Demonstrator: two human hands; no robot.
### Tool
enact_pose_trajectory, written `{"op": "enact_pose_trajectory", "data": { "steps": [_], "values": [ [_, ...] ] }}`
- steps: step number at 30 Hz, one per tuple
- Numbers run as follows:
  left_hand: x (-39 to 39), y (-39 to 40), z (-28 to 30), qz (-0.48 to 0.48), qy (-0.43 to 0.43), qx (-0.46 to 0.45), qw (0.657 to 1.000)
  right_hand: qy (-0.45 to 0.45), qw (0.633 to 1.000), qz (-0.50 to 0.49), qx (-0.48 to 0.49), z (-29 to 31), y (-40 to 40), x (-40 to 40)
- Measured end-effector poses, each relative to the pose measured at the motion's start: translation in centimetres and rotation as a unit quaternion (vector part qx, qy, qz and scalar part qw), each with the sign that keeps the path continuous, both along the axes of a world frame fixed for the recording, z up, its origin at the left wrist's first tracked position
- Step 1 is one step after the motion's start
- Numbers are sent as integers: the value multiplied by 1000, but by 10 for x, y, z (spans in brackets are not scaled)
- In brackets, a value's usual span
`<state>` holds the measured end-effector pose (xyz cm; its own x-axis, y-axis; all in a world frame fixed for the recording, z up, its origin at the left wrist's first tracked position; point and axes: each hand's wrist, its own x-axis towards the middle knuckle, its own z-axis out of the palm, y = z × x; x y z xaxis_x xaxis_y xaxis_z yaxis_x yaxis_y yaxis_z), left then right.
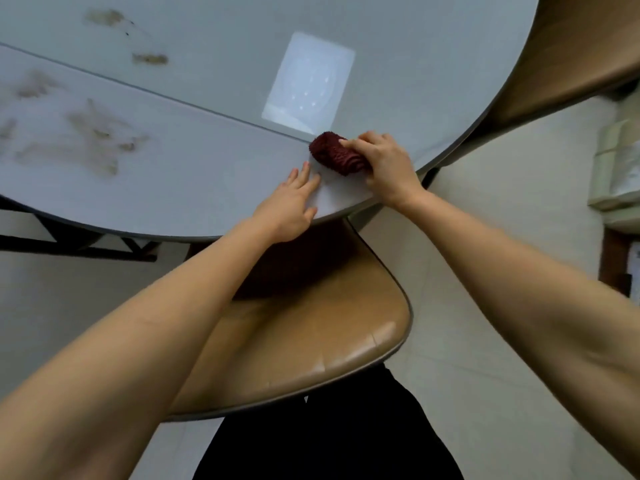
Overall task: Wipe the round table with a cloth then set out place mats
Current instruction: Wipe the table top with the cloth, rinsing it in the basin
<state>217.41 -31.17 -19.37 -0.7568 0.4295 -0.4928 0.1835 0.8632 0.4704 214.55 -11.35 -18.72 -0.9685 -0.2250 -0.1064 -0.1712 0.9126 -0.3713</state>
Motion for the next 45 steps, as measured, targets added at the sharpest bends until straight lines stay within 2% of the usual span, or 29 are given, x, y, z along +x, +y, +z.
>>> {"op": "enact_pose_trajectory", "data": {
  "steps": [6, 9, 13, 15, 17, 22, 27, 33, 39, 45],
  "values": [
    [4, -2, -5, 17, 23, -1, 1000, 25, 974, 207, 86, 15, 18, -26],
    [5, 2, -4, 29, 17, -1, 999, 9, 962, 255, 100, 9, 35, -14],
    [9, 12, -3, 61, 35, -13, 997, -56, 946, 298, 118, 12, 49, -2],
    [11, 18, -4, 81, 39, -22, 996, -77, 945, 299, 111, 21, 47, -5],
    [14, 27, -5, 100, 36, -30, 994, -61, 945, 299, 119, 27, 40, -9],
    [17, 37, -6, 134, 33, -25, 990, 1, 920, 324, 221, 26, 21, -13],
    [18, 41, -9, 148, 36, -37, 988, 27, 911, 318, 262, 19, 19, -10],
    [18, 45, -10, 155, 39, -49, 986, 85, 922, 291, 240, -4, 37, 13],
    [21, 47, -10, 159, 45, -61, 984, 119, 917, 319, 207, -6, 47, 15],
    [21, 51, -10, 159, 32, -76, 984, 119, 891, 346, 268, -12, 67, 19]
  ]
}}
